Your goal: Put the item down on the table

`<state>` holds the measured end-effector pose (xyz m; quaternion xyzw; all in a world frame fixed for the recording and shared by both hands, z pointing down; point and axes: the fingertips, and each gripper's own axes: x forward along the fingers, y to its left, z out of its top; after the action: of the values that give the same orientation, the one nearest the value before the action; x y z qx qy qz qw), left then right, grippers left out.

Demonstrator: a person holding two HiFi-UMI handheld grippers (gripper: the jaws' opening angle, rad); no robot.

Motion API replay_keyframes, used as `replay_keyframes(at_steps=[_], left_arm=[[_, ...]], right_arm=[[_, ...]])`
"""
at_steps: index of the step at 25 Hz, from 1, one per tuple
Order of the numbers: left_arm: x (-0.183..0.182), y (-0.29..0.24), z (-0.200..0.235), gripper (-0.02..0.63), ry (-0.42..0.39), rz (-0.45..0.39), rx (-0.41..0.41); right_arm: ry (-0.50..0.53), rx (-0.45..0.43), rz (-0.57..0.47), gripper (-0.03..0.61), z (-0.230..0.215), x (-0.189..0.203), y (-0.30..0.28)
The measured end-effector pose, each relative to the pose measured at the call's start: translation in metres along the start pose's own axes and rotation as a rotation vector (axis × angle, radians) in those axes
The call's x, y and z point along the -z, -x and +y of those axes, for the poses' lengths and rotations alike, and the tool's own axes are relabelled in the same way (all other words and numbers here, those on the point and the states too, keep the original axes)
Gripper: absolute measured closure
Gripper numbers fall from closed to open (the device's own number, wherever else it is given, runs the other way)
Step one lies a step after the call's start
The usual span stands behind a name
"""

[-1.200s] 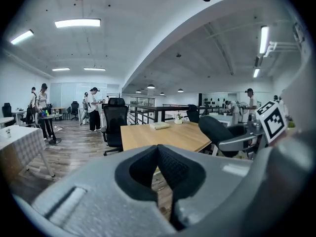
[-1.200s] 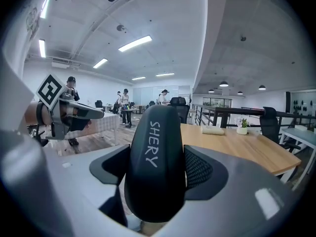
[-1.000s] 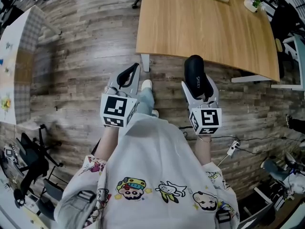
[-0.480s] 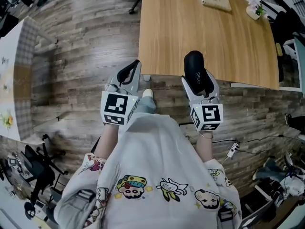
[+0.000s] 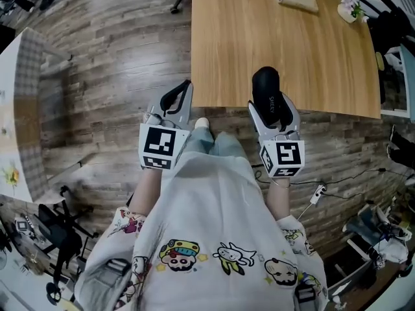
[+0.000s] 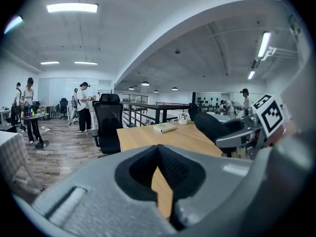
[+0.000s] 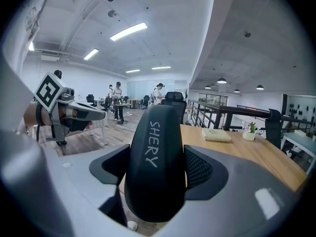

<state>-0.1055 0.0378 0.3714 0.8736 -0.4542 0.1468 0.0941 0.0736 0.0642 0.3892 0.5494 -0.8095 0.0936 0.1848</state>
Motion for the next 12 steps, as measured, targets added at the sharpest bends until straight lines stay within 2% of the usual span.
replay_keyframes(at_steps=[6,12], left_arm=[[0.003,-0.01,0.005,0.614,0.01,0.023,0.008],[0.002,-0.031,0.018,0.614,0.024,0.031,-0.033]], right_arm=[[-0.004,0.003,0.028,0.23,-0.01,-0.001,-0.013],[0.004,-0.022,0.034,0.23,-0.029,-0.004,-0.039]])
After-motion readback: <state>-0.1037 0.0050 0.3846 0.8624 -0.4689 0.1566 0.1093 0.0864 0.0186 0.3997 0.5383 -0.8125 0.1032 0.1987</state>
